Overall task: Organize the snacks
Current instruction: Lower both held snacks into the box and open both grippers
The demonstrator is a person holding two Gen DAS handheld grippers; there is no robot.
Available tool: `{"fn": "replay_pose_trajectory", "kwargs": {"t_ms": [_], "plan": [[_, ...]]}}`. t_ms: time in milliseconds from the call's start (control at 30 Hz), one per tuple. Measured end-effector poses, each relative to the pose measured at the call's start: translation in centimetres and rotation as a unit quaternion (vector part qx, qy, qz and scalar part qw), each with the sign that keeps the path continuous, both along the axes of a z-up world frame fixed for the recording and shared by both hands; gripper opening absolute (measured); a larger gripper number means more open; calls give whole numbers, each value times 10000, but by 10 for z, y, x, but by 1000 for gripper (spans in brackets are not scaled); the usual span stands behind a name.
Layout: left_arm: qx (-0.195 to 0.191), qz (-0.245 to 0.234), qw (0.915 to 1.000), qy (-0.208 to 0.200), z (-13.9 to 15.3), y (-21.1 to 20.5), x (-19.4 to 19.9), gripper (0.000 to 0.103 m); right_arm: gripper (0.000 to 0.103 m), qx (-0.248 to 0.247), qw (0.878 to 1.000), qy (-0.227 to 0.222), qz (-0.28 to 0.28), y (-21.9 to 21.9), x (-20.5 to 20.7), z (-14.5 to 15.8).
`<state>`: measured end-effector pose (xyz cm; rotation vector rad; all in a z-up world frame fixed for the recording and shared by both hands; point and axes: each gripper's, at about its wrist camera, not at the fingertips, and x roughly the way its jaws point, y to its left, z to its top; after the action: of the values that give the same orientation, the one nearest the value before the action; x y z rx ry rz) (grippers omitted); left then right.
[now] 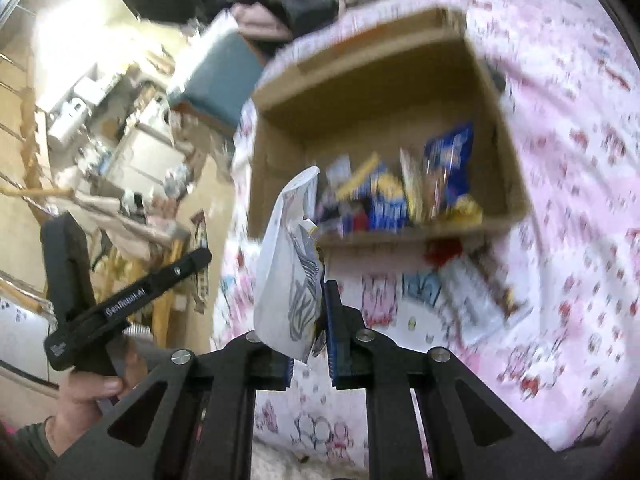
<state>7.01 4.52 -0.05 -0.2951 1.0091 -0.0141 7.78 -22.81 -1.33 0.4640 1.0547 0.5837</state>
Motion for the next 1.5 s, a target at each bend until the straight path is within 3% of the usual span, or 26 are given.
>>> {"fn": "replay_pose_trajectory", "kwargs": {"t_ms": [133,233,467,633,767,1033,1300,1367,1400,1433,1467,1500], "plan": [[152,-73,9997,-195,16,-1,24,23,13,-231,9972,-499,-510,-25,20,27],[234,-107,9991,-334,23,-4,45,23,13,-766,9916,-682,-794,-36,40,32],[385,-332,9983,-301,5,-23,79,23,13,-1626,9810,-489,-937,-42,60,3],[483,-426,9976,-247,-20,-30,83,23,13,-1753,9796,-280,-944,-37,68,-17],[499,-389,9979,-145,-34,-29,86,23,13,-1994,9749,-359,-919,-31,69,-22],[581,-410,9974,-83,-44,-30,91,24,14,-1935,9754,-187,-1037,-33,87,-33],[514,-397,9978,-118,-46,-33,94,24,19,-1473,9834,-248,-1035,-26,101,-31],[531,-460,9975,-113,-47,-35,93,25,26,-1389,9847,-325,-1004,-23,101,-28],[546,-467,9974,-106,-47,-35,93,26,45,-1378,9847,-377,-1001,-22,99,-26],[538,-467,9974,-108,-47,-36,93,31,74,-1357,9844,-449,-1030,-21,97,-24],[521,-464,9975,-104,-47,-36,93,42,83,-1365,9830,-568,-1093,-22,95,-21],[511,-440,9977,-87,-46,-35,93,50,86,-1407,9816,-636,-1122,-21,94,-19]]}}
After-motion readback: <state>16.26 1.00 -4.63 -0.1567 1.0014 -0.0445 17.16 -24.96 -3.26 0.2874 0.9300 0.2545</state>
